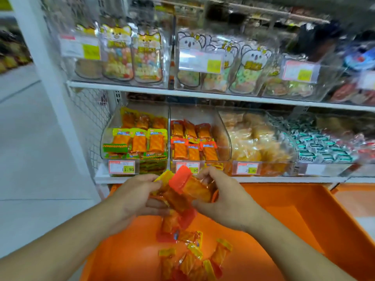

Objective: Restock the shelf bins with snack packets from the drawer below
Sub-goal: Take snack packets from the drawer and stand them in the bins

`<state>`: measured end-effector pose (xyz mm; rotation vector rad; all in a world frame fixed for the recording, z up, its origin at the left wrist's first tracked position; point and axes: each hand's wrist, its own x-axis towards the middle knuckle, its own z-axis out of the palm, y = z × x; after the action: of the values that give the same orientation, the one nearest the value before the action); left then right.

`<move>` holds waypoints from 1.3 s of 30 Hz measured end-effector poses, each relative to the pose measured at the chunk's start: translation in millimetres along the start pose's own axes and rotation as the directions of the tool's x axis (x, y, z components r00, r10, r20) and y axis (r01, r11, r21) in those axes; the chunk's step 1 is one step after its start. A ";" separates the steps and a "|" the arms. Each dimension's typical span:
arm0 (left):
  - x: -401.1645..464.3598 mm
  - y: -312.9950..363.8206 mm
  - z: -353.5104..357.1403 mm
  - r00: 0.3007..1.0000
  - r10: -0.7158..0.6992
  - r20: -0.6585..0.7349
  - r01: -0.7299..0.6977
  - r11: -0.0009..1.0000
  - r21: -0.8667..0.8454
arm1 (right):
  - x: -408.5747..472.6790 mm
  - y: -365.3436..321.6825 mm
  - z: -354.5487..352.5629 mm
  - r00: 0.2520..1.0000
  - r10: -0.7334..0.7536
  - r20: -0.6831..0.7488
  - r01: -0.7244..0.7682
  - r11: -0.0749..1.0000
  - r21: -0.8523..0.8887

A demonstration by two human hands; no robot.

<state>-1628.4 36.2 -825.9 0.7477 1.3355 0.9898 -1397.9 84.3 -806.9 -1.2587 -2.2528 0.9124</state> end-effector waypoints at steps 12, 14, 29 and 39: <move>-1.9 24.1 -0.9 0.974 0.226 -0.028 -0.226 0.974 0.015 | 27.1 -6.2 17.2 0.997 -0.073 -0.025 0.072 0.997 -0.031; 1.9 27.9 -5.6 0.966 0.259 0.030 -0.259 0.966 0.023 | 36.0 -7.6 9.2 0.997 0.015 0.074 -0.027 0.986 0.162; 19.5 7.9 6.4 0.982 0.177 -0.069 -0.180 0.983 -0.035 | 40.1 -23.3 6.5 0.997 0.011 0.073 -0.046 0.858 0.512; 8.6 21.6 -2.4 0.969 0.144 -0.202 -0.166 0.982 -0.092 | 29.6 -10.2 -6.2 0.937 -0.181 -0.299 0.222 0.969 0.110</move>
<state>-1634.3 52.9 -810.5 0.6937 1.3938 1.2779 -1415.4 108.0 -794.4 -1.0021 -2.0059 0.7461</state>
